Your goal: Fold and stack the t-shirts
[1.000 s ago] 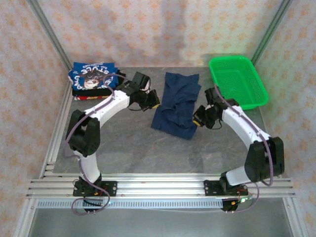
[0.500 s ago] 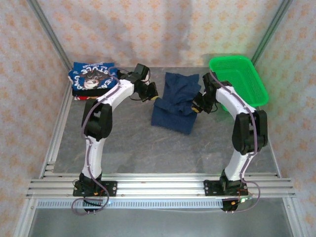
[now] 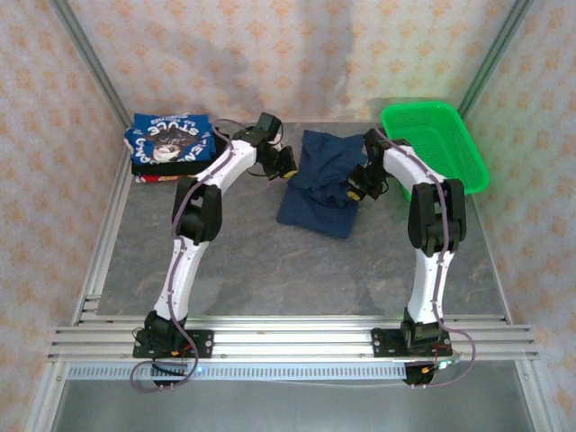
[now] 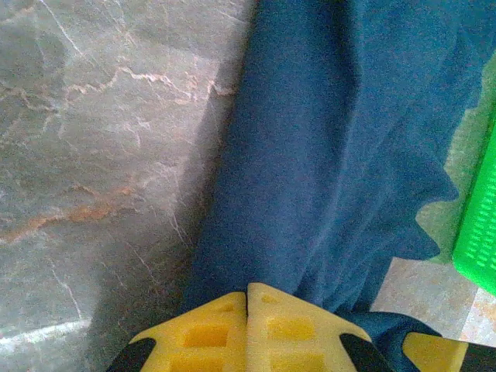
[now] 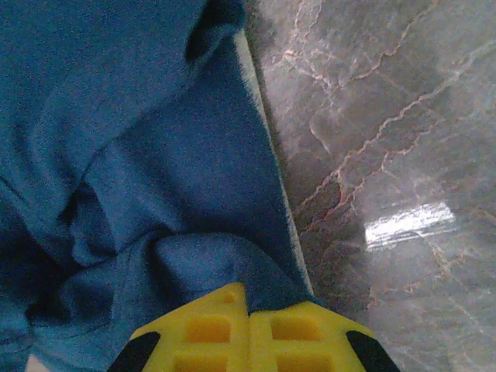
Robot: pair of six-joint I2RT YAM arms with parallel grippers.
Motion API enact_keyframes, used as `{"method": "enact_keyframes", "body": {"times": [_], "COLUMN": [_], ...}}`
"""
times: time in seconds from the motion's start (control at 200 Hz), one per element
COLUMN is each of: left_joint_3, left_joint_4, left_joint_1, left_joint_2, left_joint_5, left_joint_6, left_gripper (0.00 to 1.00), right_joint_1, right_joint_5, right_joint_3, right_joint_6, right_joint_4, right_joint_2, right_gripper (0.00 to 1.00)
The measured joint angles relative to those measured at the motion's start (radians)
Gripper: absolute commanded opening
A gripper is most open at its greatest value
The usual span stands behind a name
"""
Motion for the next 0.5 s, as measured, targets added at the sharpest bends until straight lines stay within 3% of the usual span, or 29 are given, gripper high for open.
{"method": "enact_keyframes", "body": {"times": [0.385, 0.44, 0.5], "left_joint_3": [0.083, 0.107, 0.132], "left_joint_4": [0.004, 0.010, 0.025], "left_joint_1": [0.031, 0.030, 0.028], "left_joint_2": [0.028, 0.039, 0.057], "left_joint_5": [0.025, 0.033, 0.045], "left_joint_6": [-0.037, -0.046, -0.064], "left_gripper": [0.00, 0.01, 0.09], "right_joint_1": [-0.011, -0.014, -0.019], "right_joint_5": [0.002, 0.002, 0.000], "right_joint_3": [0.096, 0.106, 0.118], "right_joint_6": [0.000, 0.002, 0.009], "right_joint_4": [-0.008, -0.007, -0.005], "right_joint_2": [0.035, 0.043, 0.059], "right_gripper": [0.00, 0.06, 0.13]}}
